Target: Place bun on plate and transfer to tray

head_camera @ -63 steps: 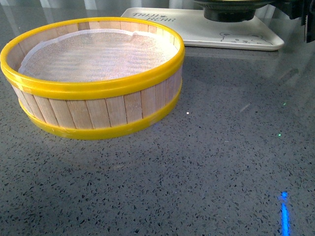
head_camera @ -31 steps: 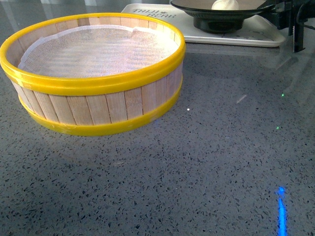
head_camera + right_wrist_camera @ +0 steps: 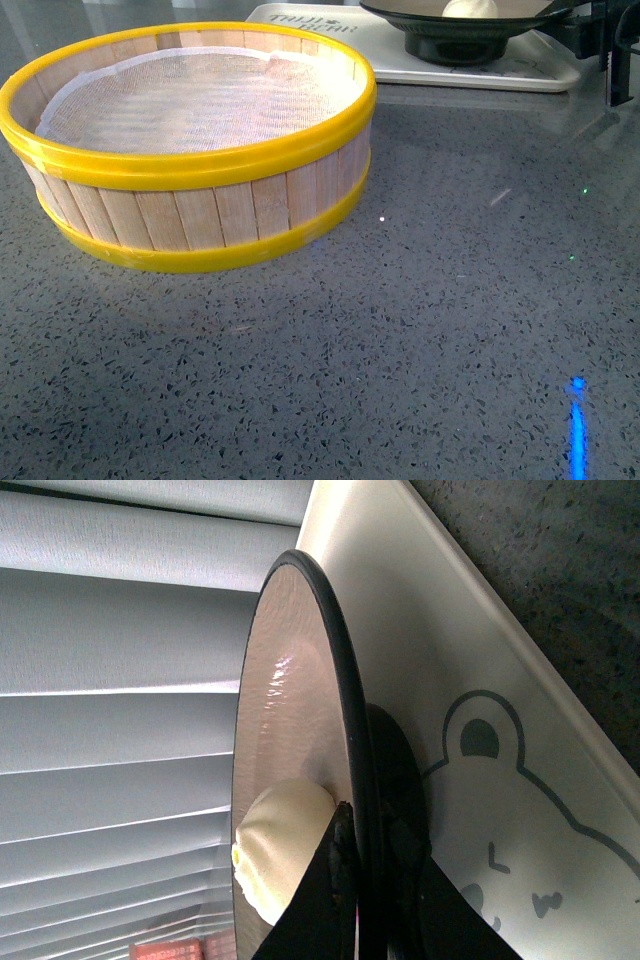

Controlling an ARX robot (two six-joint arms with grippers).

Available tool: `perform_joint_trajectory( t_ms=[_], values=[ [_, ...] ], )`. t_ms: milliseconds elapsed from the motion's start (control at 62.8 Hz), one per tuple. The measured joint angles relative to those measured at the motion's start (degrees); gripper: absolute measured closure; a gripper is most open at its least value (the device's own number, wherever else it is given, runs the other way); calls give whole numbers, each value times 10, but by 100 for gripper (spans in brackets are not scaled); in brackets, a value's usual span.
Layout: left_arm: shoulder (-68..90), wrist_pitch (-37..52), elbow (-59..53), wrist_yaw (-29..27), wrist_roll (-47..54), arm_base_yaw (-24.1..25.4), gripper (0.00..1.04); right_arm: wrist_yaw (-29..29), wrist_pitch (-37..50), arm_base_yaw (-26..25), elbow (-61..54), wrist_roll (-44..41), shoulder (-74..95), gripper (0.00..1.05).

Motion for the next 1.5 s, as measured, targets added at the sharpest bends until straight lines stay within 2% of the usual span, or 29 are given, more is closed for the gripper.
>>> perform_joint_trajectory(
  t_ms=[32,350,541,621,892,1019,1115,1226,1354,1449,1497],
  values=[
    [0,0,0,0,0,0,7,0,1,0,-2,0,0,102],
    [0,0,0,0,0,0,7,5,4,-6,-27,1,-15,51],
    [0,0,0,0,0,0,7,19,37,-15,-94,2,-65,18],
    [0,0,0,0,0,0,7,32,44,-20,-124,-4,-96,7],
    [0,0,0,0,0,0,7,71,37,-64,-202,-84,-196,9],
    [0,0,0,0,0,0,7,96,59,-101,-291,-167,-283,9],
    [0,0,0,0,0,0,7,132,108,-130,-369,-259,-366,9],
    [0,0,0,0,0,0,7,169,187,-162,-475,-411,-476,9],
    [0,0,0,0,0,0,7,185,268,-183,-587,-585,-575,9],
    [0,0,0,0,0,0,7,185,320,-185,-664,-689,-631,9],
    [0,0,0,0,0,0,7,133,282,-190,-681,-706,-662,14]
  ],
)
